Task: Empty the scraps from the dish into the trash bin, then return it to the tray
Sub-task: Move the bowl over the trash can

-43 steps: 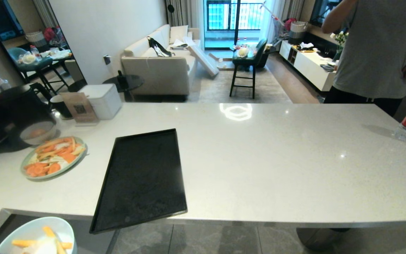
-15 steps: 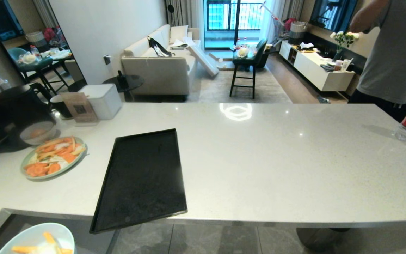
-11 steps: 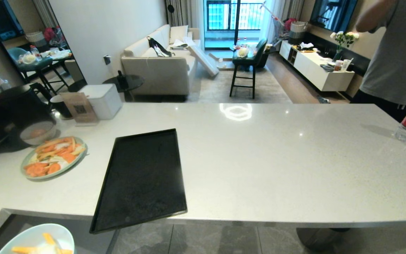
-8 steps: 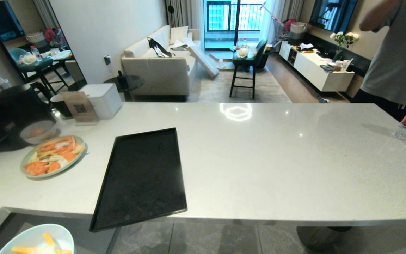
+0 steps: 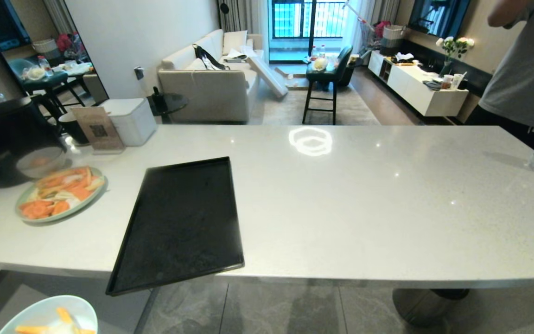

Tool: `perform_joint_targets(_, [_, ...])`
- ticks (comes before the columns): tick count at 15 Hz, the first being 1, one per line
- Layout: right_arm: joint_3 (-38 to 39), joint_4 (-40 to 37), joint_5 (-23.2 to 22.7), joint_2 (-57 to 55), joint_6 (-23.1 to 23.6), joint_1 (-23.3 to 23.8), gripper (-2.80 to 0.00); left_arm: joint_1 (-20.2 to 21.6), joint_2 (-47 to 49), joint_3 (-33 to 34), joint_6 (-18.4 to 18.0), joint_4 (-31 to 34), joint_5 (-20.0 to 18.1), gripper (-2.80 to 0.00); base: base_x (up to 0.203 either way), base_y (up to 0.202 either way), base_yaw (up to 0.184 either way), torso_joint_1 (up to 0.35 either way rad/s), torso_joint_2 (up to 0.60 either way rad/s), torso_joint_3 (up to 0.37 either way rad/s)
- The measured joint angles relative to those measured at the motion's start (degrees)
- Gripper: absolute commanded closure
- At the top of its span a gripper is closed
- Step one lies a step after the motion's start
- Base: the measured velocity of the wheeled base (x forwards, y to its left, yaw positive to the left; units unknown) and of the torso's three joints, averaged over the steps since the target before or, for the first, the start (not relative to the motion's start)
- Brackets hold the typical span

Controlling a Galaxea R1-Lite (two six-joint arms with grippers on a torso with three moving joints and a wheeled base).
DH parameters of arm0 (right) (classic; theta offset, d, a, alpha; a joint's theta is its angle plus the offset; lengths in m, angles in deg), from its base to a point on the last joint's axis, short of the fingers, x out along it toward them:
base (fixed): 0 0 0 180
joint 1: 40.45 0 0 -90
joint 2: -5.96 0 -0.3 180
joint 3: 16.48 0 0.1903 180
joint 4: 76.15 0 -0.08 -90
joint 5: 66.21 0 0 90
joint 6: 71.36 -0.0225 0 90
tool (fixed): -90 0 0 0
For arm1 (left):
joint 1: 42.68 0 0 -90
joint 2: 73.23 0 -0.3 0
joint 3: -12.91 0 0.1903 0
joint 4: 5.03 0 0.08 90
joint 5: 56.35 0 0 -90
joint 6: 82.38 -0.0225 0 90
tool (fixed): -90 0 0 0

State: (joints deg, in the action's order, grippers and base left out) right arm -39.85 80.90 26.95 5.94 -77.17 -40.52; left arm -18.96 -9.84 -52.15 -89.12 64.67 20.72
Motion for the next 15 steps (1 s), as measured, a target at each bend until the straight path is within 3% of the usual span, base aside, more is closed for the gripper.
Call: perform_joint_targets(15, [0.0, 0.0, 0.0, 0.0, 0.0, 0.0, 0.00, 0.0, 0.2, 1.1, 0.0, 0.0, 0.0, 0.00, 0.000, 0.000, 0.000, -0.153, 0.52, 0.359])
